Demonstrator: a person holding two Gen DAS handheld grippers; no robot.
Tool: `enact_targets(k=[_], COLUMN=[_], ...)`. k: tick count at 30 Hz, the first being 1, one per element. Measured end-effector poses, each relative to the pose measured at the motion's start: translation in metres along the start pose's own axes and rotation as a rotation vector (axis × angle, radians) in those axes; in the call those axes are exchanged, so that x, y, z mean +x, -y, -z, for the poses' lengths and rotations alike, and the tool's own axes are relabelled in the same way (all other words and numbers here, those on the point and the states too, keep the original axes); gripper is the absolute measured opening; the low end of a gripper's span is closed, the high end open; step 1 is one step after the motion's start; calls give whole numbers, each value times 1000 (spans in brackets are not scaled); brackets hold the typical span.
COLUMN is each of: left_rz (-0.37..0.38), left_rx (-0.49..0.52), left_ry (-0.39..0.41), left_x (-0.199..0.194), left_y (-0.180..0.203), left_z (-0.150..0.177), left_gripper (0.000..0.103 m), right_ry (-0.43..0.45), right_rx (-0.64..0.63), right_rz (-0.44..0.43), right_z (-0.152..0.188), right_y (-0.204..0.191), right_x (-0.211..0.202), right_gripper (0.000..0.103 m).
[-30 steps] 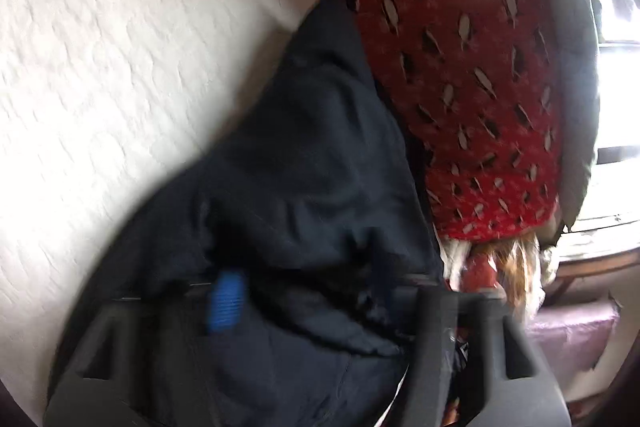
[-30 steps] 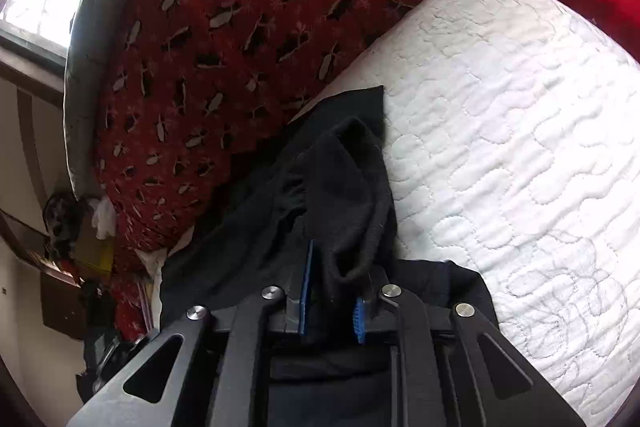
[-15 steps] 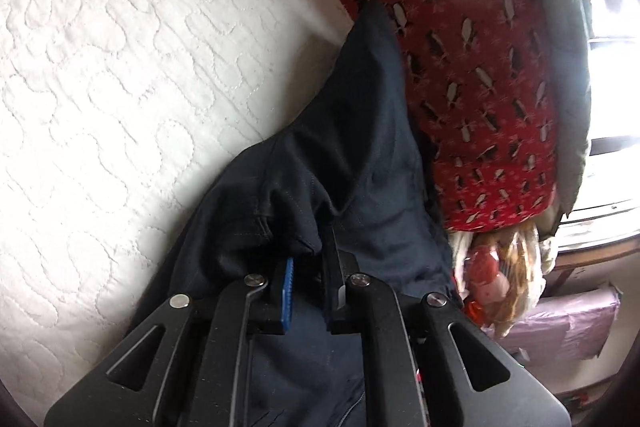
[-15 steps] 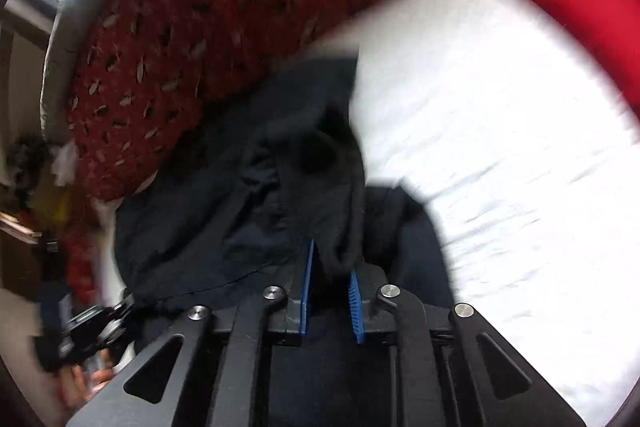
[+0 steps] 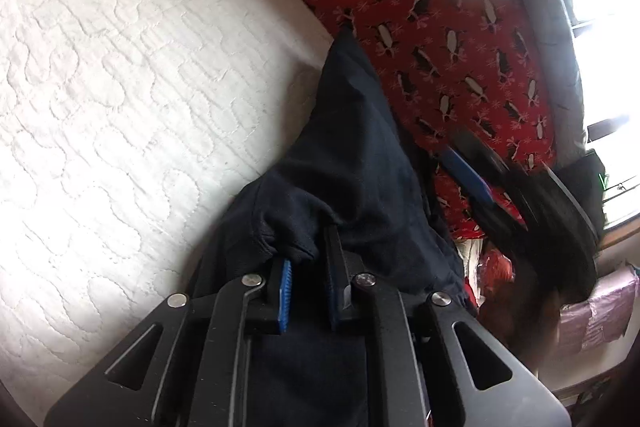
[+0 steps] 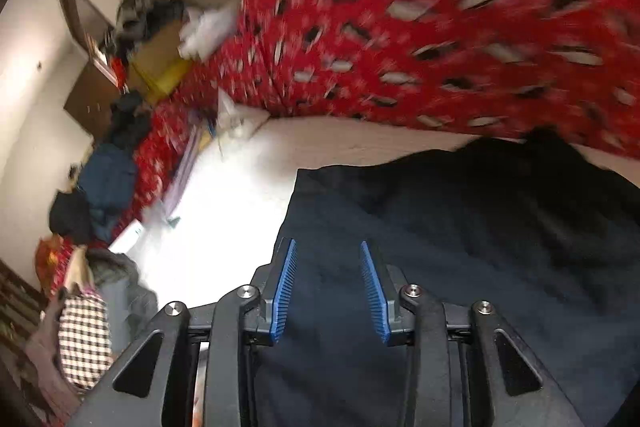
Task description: Fold large clothes
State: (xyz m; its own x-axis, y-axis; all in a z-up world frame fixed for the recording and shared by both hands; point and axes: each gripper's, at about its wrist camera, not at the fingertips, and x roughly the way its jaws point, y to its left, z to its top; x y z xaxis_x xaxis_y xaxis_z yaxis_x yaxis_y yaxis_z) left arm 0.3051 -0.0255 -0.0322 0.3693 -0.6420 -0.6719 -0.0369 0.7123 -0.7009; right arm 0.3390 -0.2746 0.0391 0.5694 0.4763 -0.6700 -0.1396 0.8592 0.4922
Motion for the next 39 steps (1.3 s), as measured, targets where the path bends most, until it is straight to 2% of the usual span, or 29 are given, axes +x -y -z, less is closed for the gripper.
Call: enact_targets(k=[2,5,7,9,10,11,12,15,16,19,20,21,22,23,25,28,30,34,36,38,39], left_rz=[-8,-26,-45,-66,-69,-75,-79,-103,-109,-116,-116,-119,-121,-123,-122,-125,-129,-124,-115,-114,-112], left_rx=[7,37,60,70,71,71,73,80,79,82,81,82,82,82,82,85,87,82,78,82,82], left_ry=[-7,-5,-4,-9,-10,-12,-12,-15,-16,-21,-22,-22,-23,-24,-24,-24,-25,-29,-31,-33,-37], left_x=[0,-7,-10,-12,-13,-15,-16,-14,-12,-10,-9,-8,-9,-8,-9,-9,-8,-8,-9,-10,-10], left_y=[2,16,24,29,30,30,32,33,33,33,33,33,33,33,33,34,34,33,32,32,32], left_z=[-1,-6,-9,-11,-12,-13,-14,-13,-13,-12,-12,-12,-11,-11,-11,-10,-10,-11,-13,-14,-15], left_gripper=[10,9,9,9,8,8,8,7,7,7,7,7,7,7,7,7,7,7,7,7,7], right_ry=[-52,-94,-128,-150,-153,-153,-161,-105,-81,-87,-99,-104,-102,-103,-69,-25,-32,-168,-185,-198,-192], right_rx=[5,9,-6,-31,-58,-98,-119,-136,-105,-8,14,32,42,49,56,102,120,-6,-82,-149,-161], right_rz=[9,45,33,21,19,14,18,77,100,125,84,43,31,33,59,70,50,0,6,26,46], right_z=[-12,-14,-11,-2,-1,-1,-2,-8,-12,-17,-15,-12,-9,-7,-5,-9,-11,-5,3,13,18], right_y=[2,4,6,7,4,-1,-5,-9,-5,13,16,18,19,20,24,33,36,16,3,-8,-11], right_x=[41,65,76,85,88,90,93,87,87,85,82,79,75,71,64,59,61,82,85,85,82], right_gripper=[37,40,47,46,31,2,0,0,0,0,6,7,12,27,49,53,56,58,50,4,4])
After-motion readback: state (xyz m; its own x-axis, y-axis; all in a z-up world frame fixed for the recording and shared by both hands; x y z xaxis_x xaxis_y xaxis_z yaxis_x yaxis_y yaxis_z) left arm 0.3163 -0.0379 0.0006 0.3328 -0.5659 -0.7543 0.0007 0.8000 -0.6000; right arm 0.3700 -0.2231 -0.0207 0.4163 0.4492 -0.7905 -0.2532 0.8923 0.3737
